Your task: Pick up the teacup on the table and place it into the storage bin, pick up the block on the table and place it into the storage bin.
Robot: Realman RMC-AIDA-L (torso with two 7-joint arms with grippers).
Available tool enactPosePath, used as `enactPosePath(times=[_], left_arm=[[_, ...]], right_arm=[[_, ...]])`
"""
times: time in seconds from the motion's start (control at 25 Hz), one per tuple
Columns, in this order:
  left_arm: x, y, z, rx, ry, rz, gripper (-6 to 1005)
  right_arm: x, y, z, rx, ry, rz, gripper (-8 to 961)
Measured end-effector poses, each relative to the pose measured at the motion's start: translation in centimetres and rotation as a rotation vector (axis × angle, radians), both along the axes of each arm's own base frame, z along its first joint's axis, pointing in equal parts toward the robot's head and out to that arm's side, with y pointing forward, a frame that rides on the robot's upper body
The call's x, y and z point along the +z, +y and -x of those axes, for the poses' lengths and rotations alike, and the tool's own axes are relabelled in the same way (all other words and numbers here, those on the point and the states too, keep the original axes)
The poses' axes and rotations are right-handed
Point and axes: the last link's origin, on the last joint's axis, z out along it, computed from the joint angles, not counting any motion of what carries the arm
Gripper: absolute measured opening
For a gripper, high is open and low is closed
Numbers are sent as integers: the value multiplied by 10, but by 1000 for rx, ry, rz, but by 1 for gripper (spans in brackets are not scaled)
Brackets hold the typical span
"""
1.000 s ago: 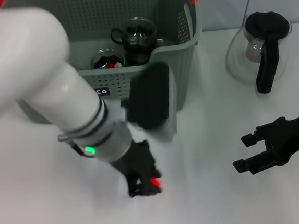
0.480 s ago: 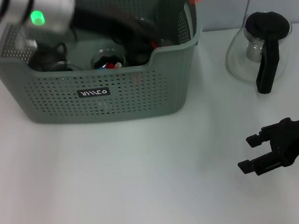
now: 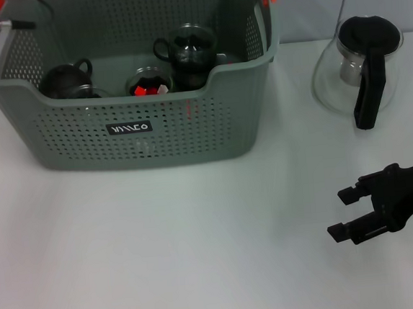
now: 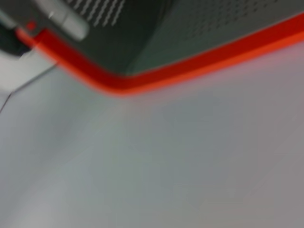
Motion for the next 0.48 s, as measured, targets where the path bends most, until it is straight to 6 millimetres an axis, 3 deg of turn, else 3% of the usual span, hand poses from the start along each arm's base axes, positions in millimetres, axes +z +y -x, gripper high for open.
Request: enactPosePath(times=[0.08,0.2,0.32,0.48], left_arm=[[9,-17,-4,-69,-101,33,455],[6,-58,-6,-273,-251,168,598],[-13,-99,7,-439,-322,316,711],[-52,-128,43,-431,-266,409,881]], right_arm=[[0,0,1,4,3,2,869],[3,0,2,27,24,-8,869],[10,-3,3,72,100,-29,869],[17,-9,1,141,238,-61,869]])
